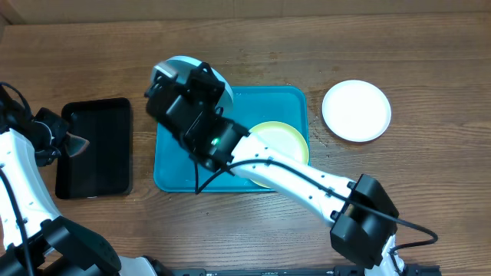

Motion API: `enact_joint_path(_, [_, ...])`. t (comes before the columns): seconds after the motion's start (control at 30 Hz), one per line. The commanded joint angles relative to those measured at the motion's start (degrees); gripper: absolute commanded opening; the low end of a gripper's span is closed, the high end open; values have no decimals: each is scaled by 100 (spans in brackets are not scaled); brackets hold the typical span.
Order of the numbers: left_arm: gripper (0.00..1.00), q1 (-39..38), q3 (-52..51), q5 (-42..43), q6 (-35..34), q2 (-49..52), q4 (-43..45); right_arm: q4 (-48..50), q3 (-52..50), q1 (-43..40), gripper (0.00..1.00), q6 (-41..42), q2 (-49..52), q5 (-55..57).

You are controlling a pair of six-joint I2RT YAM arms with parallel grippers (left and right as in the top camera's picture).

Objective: Clean dirty plates on tray and stack at the side
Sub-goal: 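Lift the light-blue plate off the tray with the right gripper, then stack the light-blue plate onto the white plate and release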

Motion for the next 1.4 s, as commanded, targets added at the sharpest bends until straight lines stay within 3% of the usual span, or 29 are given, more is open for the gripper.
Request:
enact_joint_path(0.0, [4, -13, 92, 262, -111, -81, 0, 372, 127, 146, 4, -1064, -146, 988])
enact_joint_path(0.1, [4, -13, 92, 264, -111, -81, 2, 422, 122, 203, 4, -929, -146, 929])
enact_joint_path(0.17, [4, -13, 92, 262, -111, -81, 2, 76, 111, 186, 4, -153, -146, 457])
enact_joint_path(0.23, [4, -13, 92, 264, -111, -81, -2, -817, 111, 50, 4, 511, -146, -885])
enact_joint_path(0.3, [4, -13, 92, 269, -111, -81, -9, -1576, 85, -203, 4, 535, -133, -2437])
enact_joint_path(0.33, [4, -13, 90, 286, -114, -81, -9, -1722, 79, -306, 4, 540, -133, -2618])
enact_joint_path(0.5, [5, -13, 90, 393, -155, -81, 4, -1655, 87, -754, 4, 1812, -304, -1176])
enact_joint_path(0.57, [4, -13, 90, 393, -155, -81, 15, -1635, 87, -1021, 4, 2328, -459, -1231])
enact_joint_path(0.67, [4, -13, 90, 393, -153, -81, 13, -1974, 87, -1843, 6, 3681, -772, -2229])
enact_joint_path(0.8, [4, -13, 90, 393, -155, -81, 15, -3091, 87, -2977, 4, 4094, -881, -4111])
enact_joint_path(1.03, [4, -13, 90, 391, -155, -81, 85, -4684, 79, -4990, 4, 5296, -745, -5156])
enact_joint_path(1.37, [4, -13, 90, 391, -153, -81, 125, -5412, -9, -6918, 4, 5344, -625, -6336])
